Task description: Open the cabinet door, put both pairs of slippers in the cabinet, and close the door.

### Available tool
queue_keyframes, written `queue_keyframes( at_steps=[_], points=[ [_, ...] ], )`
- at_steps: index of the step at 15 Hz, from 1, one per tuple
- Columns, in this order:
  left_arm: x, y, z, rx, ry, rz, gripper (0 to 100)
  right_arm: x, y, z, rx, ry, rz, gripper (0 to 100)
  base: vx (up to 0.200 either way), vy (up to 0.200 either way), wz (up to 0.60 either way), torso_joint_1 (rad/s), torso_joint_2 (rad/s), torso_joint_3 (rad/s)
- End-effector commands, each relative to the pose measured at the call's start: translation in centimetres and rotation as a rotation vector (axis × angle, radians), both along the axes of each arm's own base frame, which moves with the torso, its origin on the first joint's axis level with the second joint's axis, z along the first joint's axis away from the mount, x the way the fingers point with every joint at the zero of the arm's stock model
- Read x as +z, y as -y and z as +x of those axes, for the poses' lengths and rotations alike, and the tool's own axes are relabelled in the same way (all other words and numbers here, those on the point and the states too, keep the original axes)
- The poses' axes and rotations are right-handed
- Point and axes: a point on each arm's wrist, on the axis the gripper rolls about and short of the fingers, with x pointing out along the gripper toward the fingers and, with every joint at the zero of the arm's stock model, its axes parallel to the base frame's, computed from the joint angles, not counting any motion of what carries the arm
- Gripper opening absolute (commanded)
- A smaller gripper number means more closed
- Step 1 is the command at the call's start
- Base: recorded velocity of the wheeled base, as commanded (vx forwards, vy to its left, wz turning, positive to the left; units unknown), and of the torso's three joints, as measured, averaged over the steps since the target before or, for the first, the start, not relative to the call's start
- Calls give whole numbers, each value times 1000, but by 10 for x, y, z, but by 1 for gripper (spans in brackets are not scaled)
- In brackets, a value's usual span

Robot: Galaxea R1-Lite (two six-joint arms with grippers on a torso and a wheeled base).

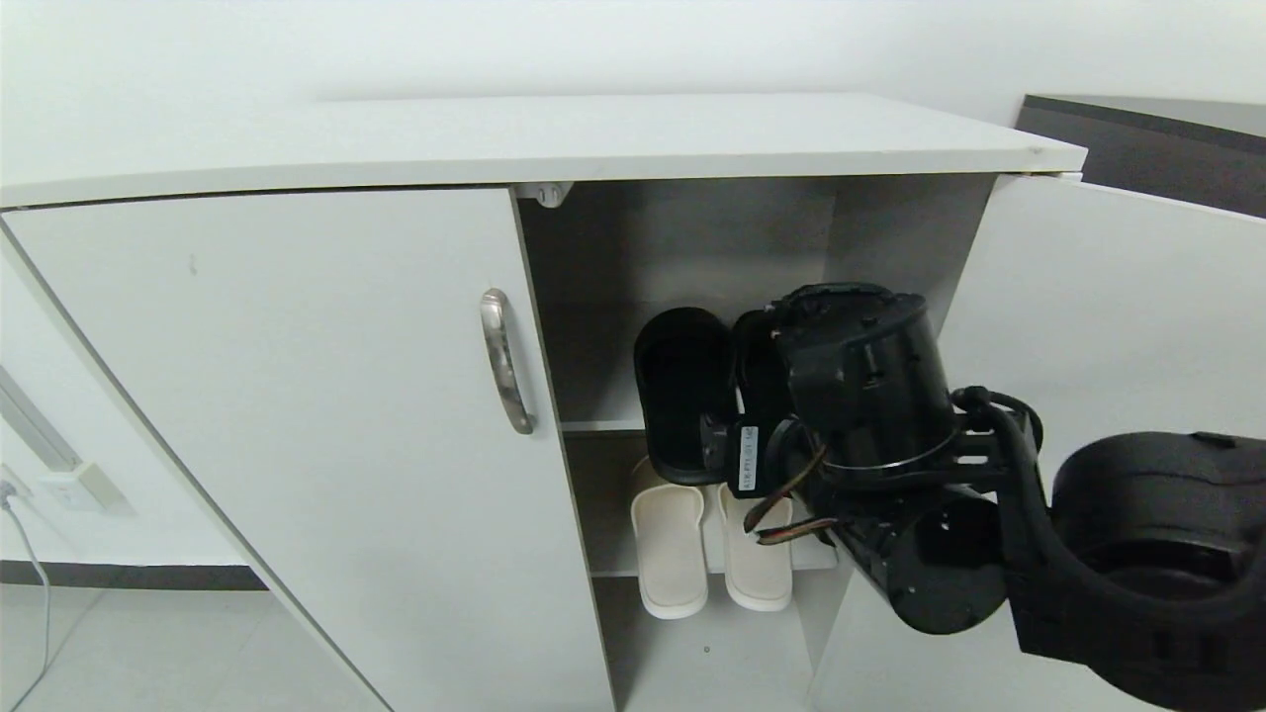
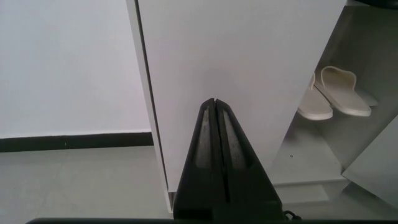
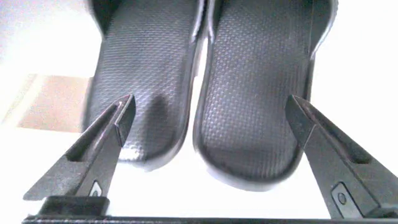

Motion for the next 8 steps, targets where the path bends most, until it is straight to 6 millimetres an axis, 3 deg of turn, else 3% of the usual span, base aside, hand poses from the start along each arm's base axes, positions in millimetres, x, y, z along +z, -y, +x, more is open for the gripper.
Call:
queue_keyframes(
  at_steps=[1, 8],
  points=[
    [0, 0, 0, -2, -2, 0, 0, -2, 9, -18, 33, 15, 21, 0, 0, 0, 0, 0, 0, 0],
    [0, 0, 0, -2, -2, 0, 0, -10, 7, -21, 57, 8, 2, 0, 0, 0, 0, 0, 0, 0]
  ],
)
